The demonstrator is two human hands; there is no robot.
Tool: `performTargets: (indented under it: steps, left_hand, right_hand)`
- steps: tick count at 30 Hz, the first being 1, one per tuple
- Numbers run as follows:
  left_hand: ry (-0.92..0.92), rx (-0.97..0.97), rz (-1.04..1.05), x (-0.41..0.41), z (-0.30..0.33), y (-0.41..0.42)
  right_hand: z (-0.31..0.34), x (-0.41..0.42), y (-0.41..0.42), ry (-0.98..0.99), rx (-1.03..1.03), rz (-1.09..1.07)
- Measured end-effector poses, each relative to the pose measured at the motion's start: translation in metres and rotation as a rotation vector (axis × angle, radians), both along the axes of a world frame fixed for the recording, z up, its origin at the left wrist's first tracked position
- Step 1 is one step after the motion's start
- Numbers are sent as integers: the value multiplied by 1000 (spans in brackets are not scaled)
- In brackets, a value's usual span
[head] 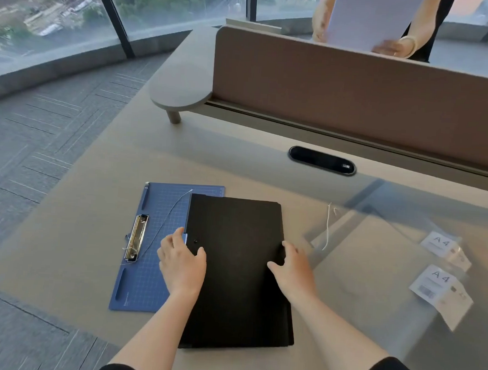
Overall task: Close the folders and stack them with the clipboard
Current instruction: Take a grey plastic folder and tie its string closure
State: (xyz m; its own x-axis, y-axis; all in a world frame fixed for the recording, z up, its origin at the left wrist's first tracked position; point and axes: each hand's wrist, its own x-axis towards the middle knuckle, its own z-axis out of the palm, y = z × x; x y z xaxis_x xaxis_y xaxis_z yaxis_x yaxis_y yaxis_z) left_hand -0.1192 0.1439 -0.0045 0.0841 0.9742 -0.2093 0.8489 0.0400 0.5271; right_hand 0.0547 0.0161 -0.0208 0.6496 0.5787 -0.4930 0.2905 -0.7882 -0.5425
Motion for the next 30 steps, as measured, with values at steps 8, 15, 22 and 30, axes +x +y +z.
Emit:
performTargets:
  steps: [8,15,22,30]
  left_hand:
    - [-152,30,-319,49,12,-25]
    - [-200,-168,-629,122,13,-90]
    - [-149,-316,-879,188,10,-171]
    - [38,-369,-1089,236,3,-233]
  right_hand:
    - [13,25,-32,-24,106,-98]
    - [23,82,-105,-98,152,-293]
    - [29,138,-187,-169,135,-511]
    - [32,199,-236,-159,114,-534]
